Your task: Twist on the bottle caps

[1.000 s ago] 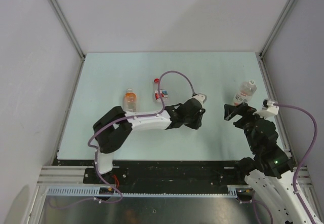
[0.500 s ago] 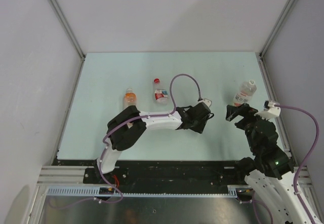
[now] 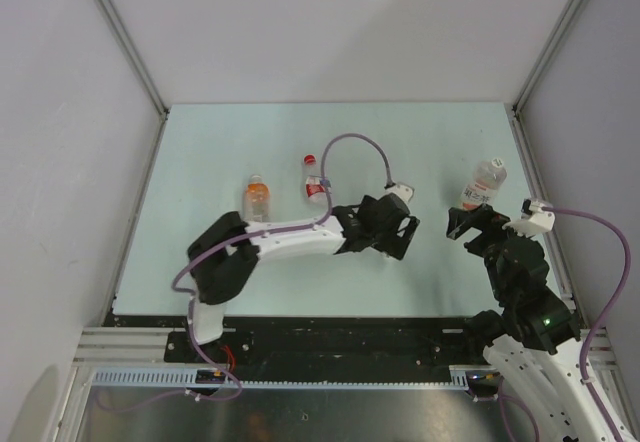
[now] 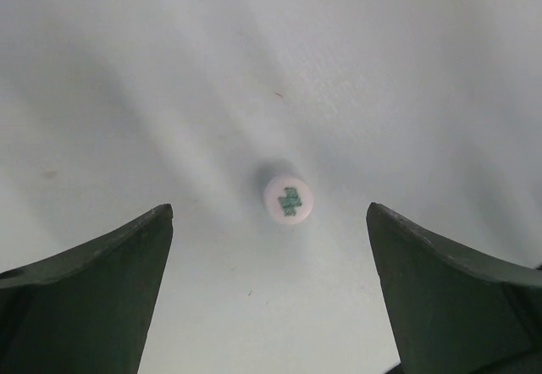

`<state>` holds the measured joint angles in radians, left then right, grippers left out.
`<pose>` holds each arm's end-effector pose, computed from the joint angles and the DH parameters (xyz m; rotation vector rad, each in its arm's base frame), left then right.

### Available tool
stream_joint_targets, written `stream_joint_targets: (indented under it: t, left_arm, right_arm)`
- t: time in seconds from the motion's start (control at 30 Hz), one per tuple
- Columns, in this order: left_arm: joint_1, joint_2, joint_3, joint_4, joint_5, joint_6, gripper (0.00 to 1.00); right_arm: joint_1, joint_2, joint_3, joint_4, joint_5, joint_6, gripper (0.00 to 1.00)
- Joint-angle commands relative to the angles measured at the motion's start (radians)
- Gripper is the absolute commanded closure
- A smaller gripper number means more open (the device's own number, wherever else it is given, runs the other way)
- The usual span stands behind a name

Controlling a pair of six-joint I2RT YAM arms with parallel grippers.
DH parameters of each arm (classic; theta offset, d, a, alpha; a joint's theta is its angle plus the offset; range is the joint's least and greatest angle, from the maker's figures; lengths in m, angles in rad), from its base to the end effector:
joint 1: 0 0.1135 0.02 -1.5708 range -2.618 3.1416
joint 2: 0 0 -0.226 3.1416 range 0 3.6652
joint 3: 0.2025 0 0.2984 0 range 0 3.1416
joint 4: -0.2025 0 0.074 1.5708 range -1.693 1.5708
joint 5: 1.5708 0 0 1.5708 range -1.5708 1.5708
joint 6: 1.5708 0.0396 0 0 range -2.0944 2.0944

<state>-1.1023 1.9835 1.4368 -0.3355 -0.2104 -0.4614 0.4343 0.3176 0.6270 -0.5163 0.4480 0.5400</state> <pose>0.2165 -0.4095 0.1328 0.6907 2.3787 -0.4399 0.1640 0.0572 0.3077 0.4128 1.7184 0.3106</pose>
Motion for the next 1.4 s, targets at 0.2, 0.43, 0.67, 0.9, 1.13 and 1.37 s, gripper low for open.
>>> stream_joint_targets:
  t: [0.2,0.43,0.67,0.9,1.13,1.37]
  left_arm:
    - [0.138,-0.580,-0.296,0.010,-0.463,-0.022,0.01]
    - [0.491,-0.800,-0.570,0.009,-0.423,-0.134,0.00]
    - [0.659,-0.725,-0.602,0.019,-0.325,-0.096,0.01]
    - [0.697,-0.581,-0.569,0.051,-0.229,-0.051,0.01]
    - [0.723,-0.507,-0.575,0.118,-0.104,-0.025,0.00]
    - [0.735,-0.454,-0.577,0.125,-0.064,-0.023,0.01]
  right_arm:
    - [-0.006,0.034,0.031,0.030,-0.011,-0.021,0.01]
    - [-0.007,0.062,0.022,0.049,-0.011,-0.034,0.01]
    - [-0.008,0.111,0.019,0.060,-0.013,-0.047,0.01]
    - [-0.010,0.132,0.019,0.061,-0.017,-0.052,0.01]
    - [-0.009,0.133,0.019,0.060,-0.019,-0.057,0.01]
    - [-0.009,0.124,0.019,0.064,-0.039,-0.064,0.01]
